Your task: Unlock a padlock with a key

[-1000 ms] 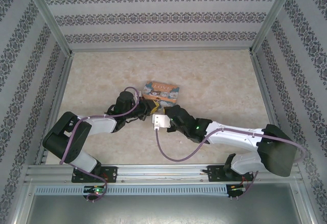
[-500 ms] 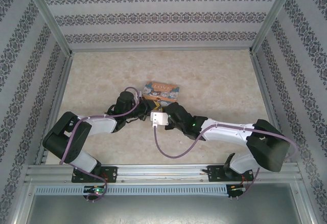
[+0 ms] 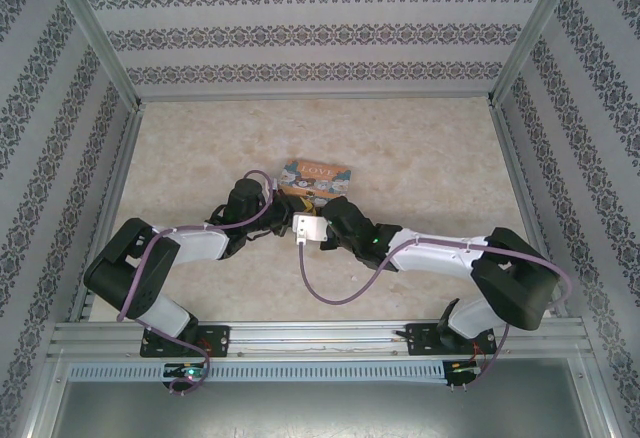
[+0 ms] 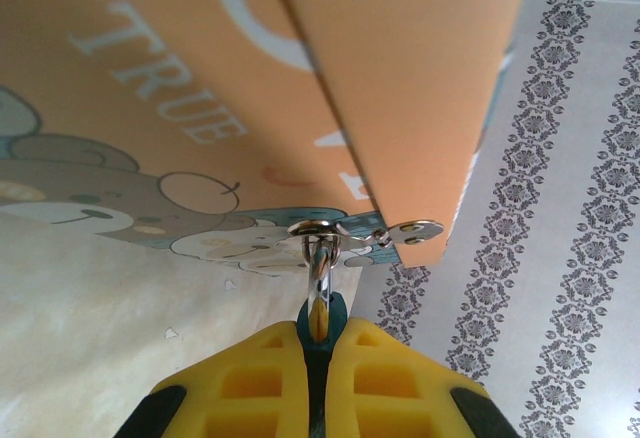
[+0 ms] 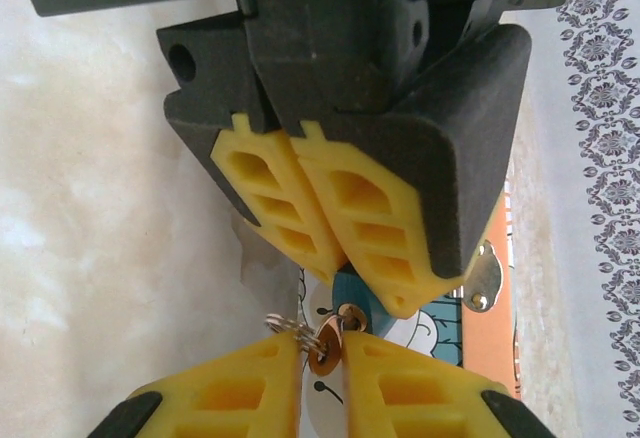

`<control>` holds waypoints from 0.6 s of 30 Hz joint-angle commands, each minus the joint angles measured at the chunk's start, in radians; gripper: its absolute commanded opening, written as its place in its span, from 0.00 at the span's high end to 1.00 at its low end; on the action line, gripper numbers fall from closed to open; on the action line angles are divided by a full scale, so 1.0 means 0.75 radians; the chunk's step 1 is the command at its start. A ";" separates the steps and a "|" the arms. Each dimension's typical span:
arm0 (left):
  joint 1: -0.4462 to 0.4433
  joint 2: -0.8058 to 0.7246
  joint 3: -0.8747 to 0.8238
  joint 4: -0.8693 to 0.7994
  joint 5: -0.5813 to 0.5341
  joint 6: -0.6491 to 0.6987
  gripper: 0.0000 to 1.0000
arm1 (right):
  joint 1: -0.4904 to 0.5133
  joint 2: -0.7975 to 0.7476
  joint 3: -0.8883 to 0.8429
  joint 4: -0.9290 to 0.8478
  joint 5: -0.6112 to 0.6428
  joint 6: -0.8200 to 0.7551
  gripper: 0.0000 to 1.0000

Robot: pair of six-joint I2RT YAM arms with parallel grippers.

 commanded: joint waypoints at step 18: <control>-0.025 -0.007 0.036 0.092 -0.001 -0.021 0.94 | -0.016 0.046 0.016 0.122 0.030 0.105 1.00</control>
